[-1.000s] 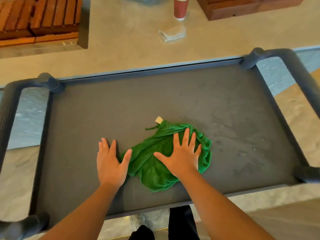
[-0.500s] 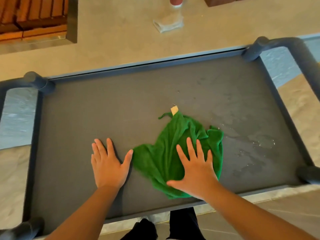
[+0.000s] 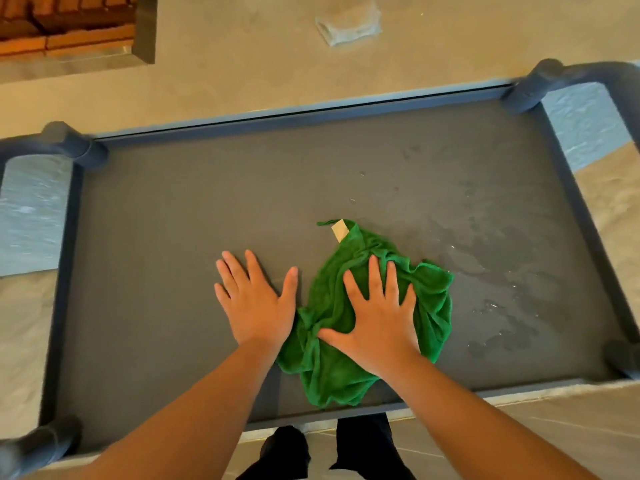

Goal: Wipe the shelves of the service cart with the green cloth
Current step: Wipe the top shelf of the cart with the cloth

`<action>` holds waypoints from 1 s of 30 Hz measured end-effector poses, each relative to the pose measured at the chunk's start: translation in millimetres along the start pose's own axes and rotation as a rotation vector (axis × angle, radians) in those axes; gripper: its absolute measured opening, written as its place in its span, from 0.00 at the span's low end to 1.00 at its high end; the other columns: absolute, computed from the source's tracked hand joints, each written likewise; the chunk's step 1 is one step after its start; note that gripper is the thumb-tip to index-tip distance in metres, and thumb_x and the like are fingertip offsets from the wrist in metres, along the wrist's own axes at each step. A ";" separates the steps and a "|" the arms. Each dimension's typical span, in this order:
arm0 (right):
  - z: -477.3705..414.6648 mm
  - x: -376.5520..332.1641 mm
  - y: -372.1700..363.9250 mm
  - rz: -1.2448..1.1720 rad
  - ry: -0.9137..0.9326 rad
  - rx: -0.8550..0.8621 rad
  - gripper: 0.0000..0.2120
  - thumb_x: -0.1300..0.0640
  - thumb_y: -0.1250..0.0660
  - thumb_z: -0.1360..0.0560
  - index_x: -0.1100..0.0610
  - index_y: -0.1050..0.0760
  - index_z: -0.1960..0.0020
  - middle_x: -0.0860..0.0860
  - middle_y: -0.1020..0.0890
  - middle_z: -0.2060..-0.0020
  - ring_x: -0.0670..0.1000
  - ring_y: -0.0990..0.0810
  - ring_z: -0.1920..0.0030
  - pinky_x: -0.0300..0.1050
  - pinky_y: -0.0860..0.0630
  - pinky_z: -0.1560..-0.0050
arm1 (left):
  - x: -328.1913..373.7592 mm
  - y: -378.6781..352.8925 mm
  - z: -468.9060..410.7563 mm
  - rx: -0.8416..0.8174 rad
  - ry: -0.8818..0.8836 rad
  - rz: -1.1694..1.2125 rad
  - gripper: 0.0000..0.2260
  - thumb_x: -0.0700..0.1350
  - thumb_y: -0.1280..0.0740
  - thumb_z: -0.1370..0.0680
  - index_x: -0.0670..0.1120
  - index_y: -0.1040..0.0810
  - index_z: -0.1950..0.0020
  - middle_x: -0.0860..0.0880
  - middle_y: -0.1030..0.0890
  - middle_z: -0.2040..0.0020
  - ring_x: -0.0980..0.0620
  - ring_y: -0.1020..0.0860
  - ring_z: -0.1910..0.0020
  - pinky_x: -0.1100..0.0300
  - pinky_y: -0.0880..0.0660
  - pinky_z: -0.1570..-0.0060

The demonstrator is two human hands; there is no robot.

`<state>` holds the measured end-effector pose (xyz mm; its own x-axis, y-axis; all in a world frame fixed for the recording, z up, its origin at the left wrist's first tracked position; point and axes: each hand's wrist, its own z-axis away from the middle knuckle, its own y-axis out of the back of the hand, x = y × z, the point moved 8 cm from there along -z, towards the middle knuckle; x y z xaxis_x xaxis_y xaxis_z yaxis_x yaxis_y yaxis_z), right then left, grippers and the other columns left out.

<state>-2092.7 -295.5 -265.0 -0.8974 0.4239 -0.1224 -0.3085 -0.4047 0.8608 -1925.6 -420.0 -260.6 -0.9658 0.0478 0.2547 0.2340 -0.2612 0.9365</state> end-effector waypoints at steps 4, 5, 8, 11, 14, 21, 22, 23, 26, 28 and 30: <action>-35.9 -0.5 18.7 0.016 -0.008 0.048 0.51 0.17 0.56 0.34 0.42 0.64 0.20 0.56 0.68 0.21 0.64 0.68 0.22 0.72 0.56 0.27 | -2.7 0.9 -1.1 -0.007 -0.015 0.065 0.46 0.75 0.56 0.28 0.46 0.47 0.18 0.42 0.55 0.18 0.45 0.59 0.19 0.44 0.57 0.23; -47.0 0.1 24.3 0.016 -0.014 0.058 0.52 0.16 0.56 0.34 0.42 0.64 0.20 0.56 0.68 0.21 0.64 0.67 0.22 0.71 0.56 0.27 | -2.6 0.9 -0.9 -0.013 -0.024 0.063 0.47 0.75 0.56 0.28 0.45 0.46 0.18 0.42 0.55 0.18 0.45 0.60 0.19 0.45 0.57 0.23; -84.8 0.9 45.1 0.025 -0.027 0.106 0.52 0.17 0.57 0.35 0.42 0.63 0.20 0.56 0.66 0.21 0.64 0.66 0.22 0.72 0.55 0.27 | -5.2 0.2 -0.1 -0.030 -0.039 0.062 0.50 0.78 0.58 0.30 0.45 0.46 0.18 0.42 0.56 0.18 0.45 0.61 0.20 0.45 0.59 0.23; -125.1 0.5 69.3 0.009 -0.030 0.164 0.52 0.17 0.57 0.35 0.43 0.61 0.19 0.57 0.63 0.20 0.64 0.64 0.21 0.73 0.53 0.27 | -5.5 0.8 -0.3 -0.017 -0.041 0.059 0.52 0.79 0.62 0.30 0.45 0.46 0.19 0.43 0.57 0.18 0.46 0.61 0.20 0.46 0.58 0.23; -162.3 0.3 90.3 -0.003 -0.038 0.200 0.52 0.16 0.57 0.35 0.44 0.61 0.19 0.57 0.62 0.20 0.64 0.63 0.21 0.73 0.52 0.28 | -3.6 -0.9 -0.8 -0.017 -0.023 0.031 0.51 0.79 0.65 0.30 0.46 0.46 0.19 0.44 0.58 0.18 0.47 0.62 0.20 0.47 0.59 0.23; -219.1 -0.7 125.5 -0.037 -0.087 0.230 0.52 0.17 0.56 0.34 0.44 0.61 0.19 0.57 0.62 0.20 0.64 0.63 0.21 0.73 0.53 0.27 | -2.6 -4.5 -2.1 -0.046 0.010 -0.020 0.51 0.80 0.65 0.31 0.49 0.51 0.18 0.47 0.63 0.19 0.49 0.67 0.21 0.50 0.64 0.24; -222.8 -1.6 127.7 -0.043 -0.103 0.232 0.52 0.17 0.56 0.33 0.44 0.61 0.19 0.57 0.62 0.20 0.64 0.63 0.21 0.73 0.54 0.27 | -2.2 -4.2 -2.3 -0.042 0.010 -0.018 0.51 0.80 0.65 0.31 0.49 0.51 0.18 0.47 0.63 0.19 0.49 0.68 0.21 0.50 0.65 0.24; -224.8 -2.8 128.7 -0.051 -0.123 0.238 0.52 0.17 0.56 0.33 0.44 0.60 0.19 0.57 0.62 0.20 0.64 0.63 0.21 0.73 0.54 0.27 | -2.2 -3.7 -2.4 -0.038 0.010 -0.010 0.51 0.80 0.64 0.31 0.48 0.50 0.18 0.47 0.62 0.19 0.49 0.67 0.21 0.49 0.65 0.24; -226.6 -10.9 128.6 -0.080 -0.177 0.240 0.53 0.17 0.55 0.33 0.46 0.60 0.18 0.58 0.62 0.20 0.65 0.63 0.21 0.73 0.55 0.27 | -1.5 -3.3 -2.3 -0.041 0.002 0.010 0.51 0.81 0.63 0.30 0.47 0.49 0.18 0.47 0.61 0.19 0.49 0.66 0.21 0.48 0.63 0.24; -225.1 -24.6 127.8 -0.094 -0.177 0.229 0.54 0.17 0.53 0.34 0.47 0.59 0.18 0.60 0.61 0.20 0.65 0.62 0.21 0.74 0.55 0.27 | -0.5 -3.4 -1.8 -0.044 -0.008 0.008 0.51 0.81 0.63 0.31 0.47 0.49 0.18 0.47 0.61 0.19 0.49 0.65 0.20 0.47 0.63 0.23; -217.0 -54.5 122.7 -0.066 -0.084 0.238 0.54 0.17 0.51 0.34 0.47 0.58 0.18 0.60 0.60 0.20 0.65 0.61 0.21 0.74 0.54 0.28 | 0.0 -2.8 -1.5 -0.046 -0.012 0.010 0.53 0.81 0.65 0.32 0.46 0.49 0.18 0.46 0.61 0.19 0.49 0.65 0.20 0.46 0.62 0.23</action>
<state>-2150.1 -544.2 -259.9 -0.8453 0.5130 -0.1494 -0.2738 -0.1759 0.9456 -1926.5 -420.7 -263.5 -0.9620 0.0567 0.2671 0.2380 -0.3056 0.9219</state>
